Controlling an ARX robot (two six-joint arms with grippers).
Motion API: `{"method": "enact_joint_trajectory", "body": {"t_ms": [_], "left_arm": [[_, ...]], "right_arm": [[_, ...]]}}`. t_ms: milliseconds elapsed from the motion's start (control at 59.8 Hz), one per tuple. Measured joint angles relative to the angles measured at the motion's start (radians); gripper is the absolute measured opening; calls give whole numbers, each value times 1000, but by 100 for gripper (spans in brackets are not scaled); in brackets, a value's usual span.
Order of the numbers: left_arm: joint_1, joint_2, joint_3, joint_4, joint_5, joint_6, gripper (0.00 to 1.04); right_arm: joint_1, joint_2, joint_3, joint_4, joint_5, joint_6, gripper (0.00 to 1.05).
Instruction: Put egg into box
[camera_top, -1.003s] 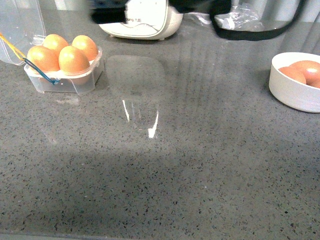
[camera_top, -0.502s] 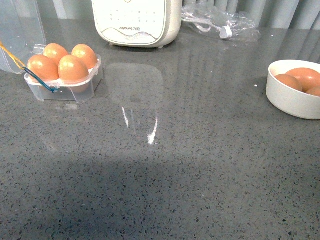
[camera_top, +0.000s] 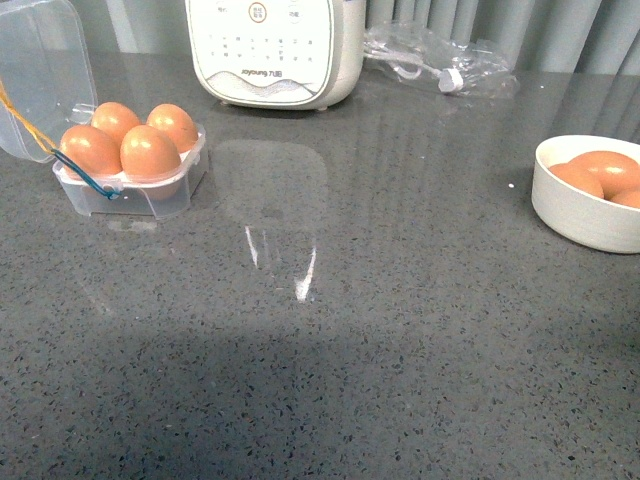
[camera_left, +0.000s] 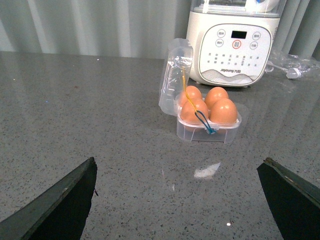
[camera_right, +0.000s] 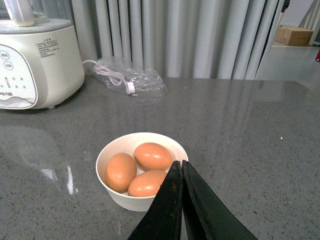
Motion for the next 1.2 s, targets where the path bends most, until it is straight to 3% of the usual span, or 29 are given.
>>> {"method": "enact_joint_trajectory", "body": {"t_ms": [100, 167, 284, 1204], "left_arm": [[0, 0, 0, 0, 0, 0, 98], [0, 0, 0, 0, 0, 0, 98], [0, 0, 0, 0, -1, 0, 98], [0, 0, 0, 0, 0, 0, 98]], "right_arm": [[-21, -53, -34, -19, -25, 0, 3], [-84, -100, -61, -42, -107, 0, 3], [-119, -150, -83, -68, -114, 0, 3], [-121, -504, -160, -328, -118, 0, 3]]}}
